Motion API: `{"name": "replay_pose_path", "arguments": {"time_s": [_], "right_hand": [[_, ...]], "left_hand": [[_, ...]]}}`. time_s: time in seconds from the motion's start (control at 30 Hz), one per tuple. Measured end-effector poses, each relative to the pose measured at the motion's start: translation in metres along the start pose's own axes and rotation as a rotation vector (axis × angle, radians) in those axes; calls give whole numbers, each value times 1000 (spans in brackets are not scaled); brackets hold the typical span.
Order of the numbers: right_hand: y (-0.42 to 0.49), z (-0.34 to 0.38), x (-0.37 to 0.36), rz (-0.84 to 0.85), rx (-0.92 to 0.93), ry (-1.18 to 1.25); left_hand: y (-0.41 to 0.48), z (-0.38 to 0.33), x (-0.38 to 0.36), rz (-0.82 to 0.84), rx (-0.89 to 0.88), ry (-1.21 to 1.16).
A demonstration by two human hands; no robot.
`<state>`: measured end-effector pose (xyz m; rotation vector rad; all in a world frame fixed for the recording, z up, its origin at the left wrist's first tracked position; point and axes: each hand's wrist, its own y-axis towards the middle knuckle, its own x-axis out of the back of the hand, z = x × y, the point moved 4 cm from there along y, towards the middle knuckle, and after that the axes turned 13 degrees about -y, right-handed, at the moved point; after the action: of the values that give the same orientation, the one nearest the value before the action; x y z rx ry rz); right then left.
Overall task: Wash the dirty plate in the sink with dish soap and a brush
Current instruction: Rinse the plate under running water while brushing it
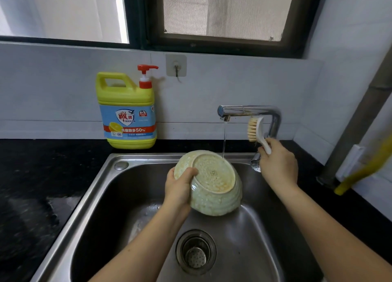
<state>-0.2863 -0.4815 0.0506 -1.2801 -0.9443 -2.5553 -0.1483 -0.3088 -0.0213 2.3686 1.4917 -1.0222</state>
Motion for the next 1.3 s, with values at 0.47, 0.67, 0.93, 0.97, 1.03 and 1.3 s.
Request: {"name": "replay_pose_path", "arguments": {"time_s": [0.47, 0.67, 0.93, 0.97, 1.03, 1.3], "right_hand": [[-3, 3, 3, 10, -3, -39], [-23, 15, 24, 52, 194, -323], [-55, 47, 11, 289, 485, -724], [-58, 54, 7, 282, 516, -718], [-66, 70, -1, 301, 592, -656], [-52, 56, 9, 386, 567, -842]], "left_hand": [[4, 9, 2, 13, 51, -16], [5, 15, 6, 18, 79, -15], [6, 22, 8, 50, 127, -47], [5, 24, 7, 57, 133, -46], [3, 25, 6, 67, 142, -54], [9, 26, 13, 39, 142, -71]]}}
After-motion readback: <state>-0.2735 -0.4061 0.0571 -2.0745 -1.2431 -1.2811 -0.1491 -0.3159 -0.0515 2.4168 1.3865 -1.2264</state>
